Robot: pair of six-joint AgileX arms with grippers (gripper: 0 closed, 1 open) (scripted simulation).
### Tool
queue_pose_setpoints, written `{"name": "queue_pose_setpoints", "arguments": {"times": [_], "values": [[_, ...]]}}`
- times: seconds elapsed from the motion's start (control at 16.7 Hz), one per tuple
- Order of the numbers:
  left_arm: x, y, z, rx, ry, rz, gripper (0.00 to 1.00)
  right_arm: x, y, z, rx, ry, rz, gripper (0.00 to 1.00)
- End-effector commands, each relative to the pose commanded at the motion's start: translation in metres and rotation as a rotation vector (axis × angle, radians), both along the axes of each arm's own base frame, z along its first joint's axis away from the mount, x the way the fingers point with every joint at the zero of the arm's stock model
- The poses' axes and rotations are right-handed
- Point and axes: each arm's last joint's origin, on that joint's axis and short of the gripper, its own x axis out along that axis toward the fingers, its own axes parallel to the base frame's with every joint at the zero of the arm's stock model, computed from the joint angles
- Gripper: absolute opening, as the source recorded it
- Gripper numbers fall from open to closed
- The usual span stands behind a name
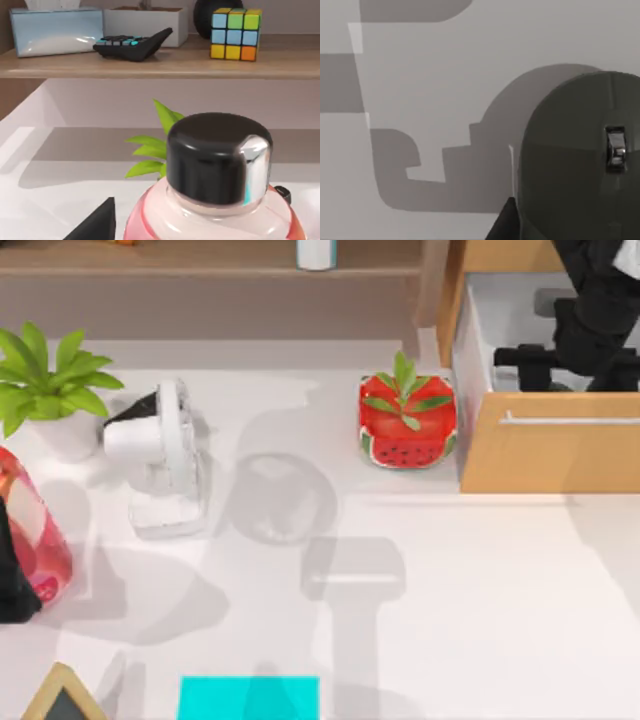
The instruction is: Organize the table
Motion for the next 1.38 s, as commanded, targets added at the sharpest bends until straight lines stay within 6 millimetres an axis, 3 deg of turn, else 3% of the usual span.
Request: {"name": "queue_pose_setpoints", "arguments": {"times": [0.42,0.66,0.9,1.14,1.38], "values": [[0.000,0.000,0.000,0.000,0.000,0.000,1.00,0.000,0.001,0.005,0.002,-0.009,-0.001,0.00],[0.000,0.000,0.000,0.000,0.000,0.000,1.00,-0.011,0.000,0.034,0.002,-0.026,-0.034,0.00],[0.000,0.000,0.000,0.000,0.000,0.000,1.00,-0.027,0.003,0.078,0.027,-0.107,-0.103,0.00],[0.000,0.000,0.000,0.000,0.000,0.000,1.00,-0.048,0.032,0.125,0.105,-0.235,-0.151,0.00],[0.000,0.000,0.000,0.000,0.000,0.000,1.00,-0.079,0.091,0.150,0.208,-0.295,-0.151,0.00]]}}
